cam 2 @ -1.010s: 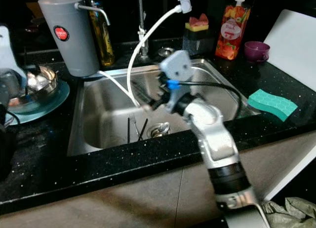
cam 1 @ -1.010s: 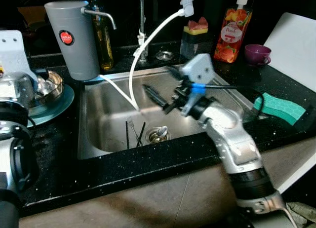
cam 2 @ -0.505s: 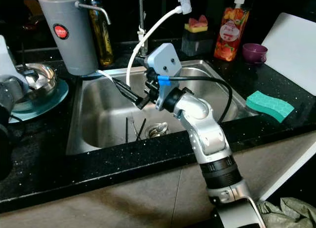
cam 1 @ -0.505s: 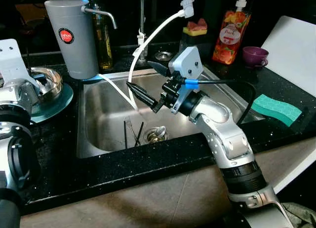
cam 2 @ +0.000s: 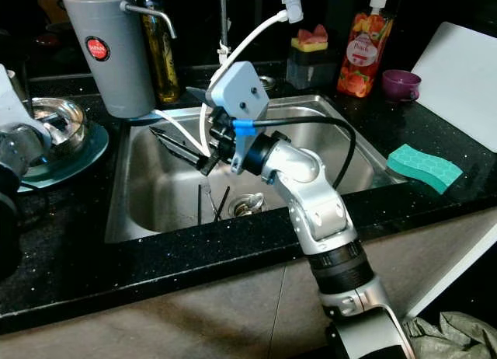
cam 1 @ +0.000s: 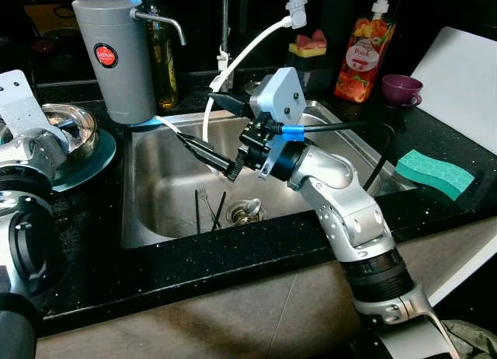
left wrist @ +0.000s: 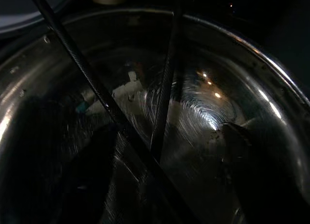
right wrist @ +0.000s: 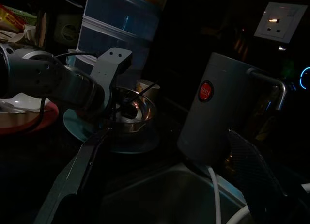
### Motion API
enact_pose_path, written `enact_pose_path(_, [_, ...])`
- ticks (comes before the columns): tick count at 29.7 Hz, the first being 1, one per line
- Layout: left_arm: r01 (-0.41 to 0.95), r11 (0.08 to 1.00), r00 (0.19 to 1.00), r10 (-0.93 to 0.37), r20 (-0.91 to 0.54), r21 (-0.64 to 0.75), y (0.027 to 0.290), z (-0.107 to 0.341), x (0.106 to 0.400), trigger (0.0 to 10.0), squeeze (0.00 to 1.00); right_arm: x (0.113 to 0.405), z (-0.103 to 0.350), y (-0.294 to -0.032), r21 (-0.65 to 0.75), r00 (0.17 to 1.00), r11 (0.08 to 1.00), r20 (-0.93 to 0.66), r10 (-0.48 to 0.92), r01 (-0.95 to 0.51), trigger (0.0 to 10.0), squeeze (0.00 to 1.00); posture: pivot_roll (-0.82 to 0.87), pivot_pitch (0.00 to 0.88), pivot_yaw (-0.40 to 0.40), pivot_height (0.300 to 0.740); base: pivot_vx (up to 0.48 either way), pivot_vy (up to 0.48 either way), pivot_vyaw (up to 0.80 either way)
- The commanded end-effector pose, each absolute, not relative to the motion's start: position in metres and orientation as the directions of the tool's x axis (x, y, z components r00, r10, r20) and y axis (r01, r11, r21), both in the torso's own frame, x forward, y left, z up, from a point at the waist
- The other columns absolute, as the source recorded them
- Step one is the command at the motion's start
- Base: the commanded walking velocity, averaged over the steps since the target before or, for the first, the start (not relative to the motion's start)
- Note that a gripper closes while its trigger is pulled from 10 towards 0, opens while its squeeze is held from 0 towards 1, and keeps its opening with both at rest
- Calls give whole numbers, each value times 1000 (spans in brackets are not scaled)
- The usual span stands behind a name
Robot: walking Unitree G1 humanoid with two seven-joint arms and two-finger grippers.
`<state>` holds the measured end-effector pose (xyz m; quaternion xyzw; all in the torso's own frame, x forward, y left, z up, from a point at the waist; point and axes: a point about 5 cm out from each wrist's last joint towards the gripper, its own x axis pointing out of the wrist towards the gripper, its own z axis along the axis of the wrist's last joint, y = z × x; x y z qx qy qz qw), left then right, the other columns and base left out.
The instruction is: Kitchen organization
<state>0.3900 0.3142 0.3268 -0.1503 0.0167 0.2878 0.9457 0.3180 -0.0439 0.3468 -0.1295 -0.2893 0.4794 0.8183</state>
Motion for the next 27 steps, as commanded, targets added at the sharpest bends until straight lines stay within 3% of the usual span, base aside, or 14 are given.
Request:
enact_pose_path(1, [-544,785,838,527,-142,-295,312,322,391,0,0,323,339,-51,-479,375,509,352,858,-715,10000,0,31,165,-15,740,0,0,0])
enact_pose_path(20, [-557,744,826,544,-147,-369,321,324,387,0,0,357,309,-62,-431,443,559,345,827,-708,10000,0,41,152,-21,740,0,0,0])
enact_pose_path(27, [-554,744,825,549,-131,-374,325,327,385,0,0,339,342,-59,-459,399,556,399,826,-692,10000,0,40,148,-25,740,0,0,0])
